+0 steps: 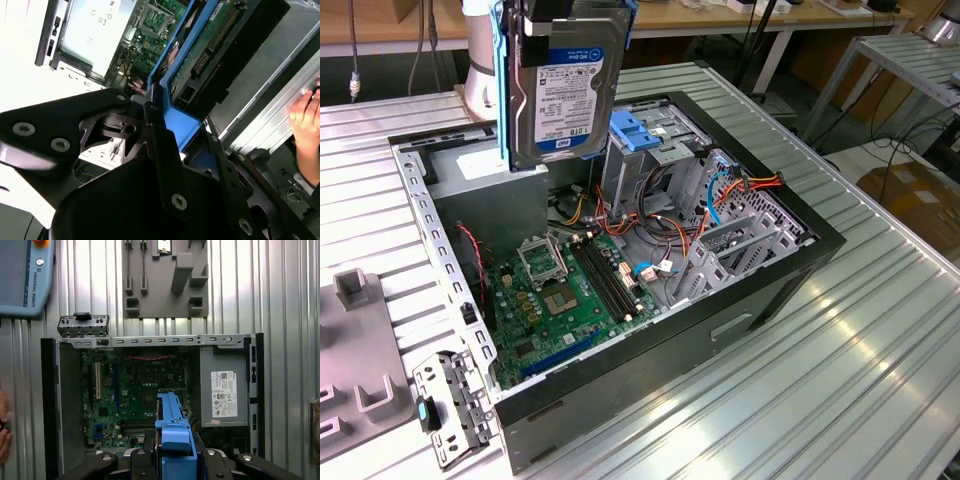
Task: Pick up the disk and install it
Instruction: 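Insert the disk into the insertion slot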
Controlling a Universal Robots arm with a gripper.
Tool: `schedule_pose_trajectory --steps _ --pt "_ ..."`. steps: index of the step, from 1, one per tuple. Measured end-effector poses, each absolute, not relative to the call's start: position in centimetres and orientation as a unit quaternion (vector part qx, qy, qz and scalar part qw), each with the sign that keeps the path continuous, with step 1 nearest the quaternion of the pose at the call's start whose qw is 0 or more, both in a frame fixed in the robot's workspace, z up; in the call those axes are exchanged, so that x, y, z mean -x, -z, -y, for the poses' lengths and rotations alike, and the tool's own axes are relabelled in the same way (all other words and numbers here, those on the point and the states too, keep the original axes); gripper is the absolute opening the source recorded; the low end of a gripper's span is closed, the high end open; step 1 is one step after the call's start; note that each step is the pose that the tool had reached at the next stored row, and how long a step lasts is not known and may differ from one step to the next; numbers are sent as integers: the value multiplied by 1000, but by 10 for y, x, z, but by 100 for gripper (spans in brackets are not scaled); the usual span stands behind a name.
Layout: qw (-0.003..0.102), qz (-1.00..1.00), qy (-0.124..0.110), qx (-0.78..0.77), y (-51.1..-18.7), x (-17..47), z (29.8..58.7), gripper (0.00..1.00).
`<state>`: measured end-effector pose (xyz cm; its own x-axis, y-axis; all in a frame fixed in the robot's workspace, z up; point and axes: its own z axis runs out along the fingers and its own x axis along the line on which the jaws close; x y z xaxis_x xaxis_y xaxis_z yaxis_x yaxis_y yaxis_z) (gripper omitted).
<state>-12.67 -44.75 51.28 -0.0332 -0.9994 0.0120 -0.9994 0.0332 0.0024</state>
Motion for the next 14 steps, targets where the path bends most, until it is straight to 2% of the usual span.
schedule_pose_trajectory --steps 14 --pt "5 719 -3 -695 -513 127 454 37"
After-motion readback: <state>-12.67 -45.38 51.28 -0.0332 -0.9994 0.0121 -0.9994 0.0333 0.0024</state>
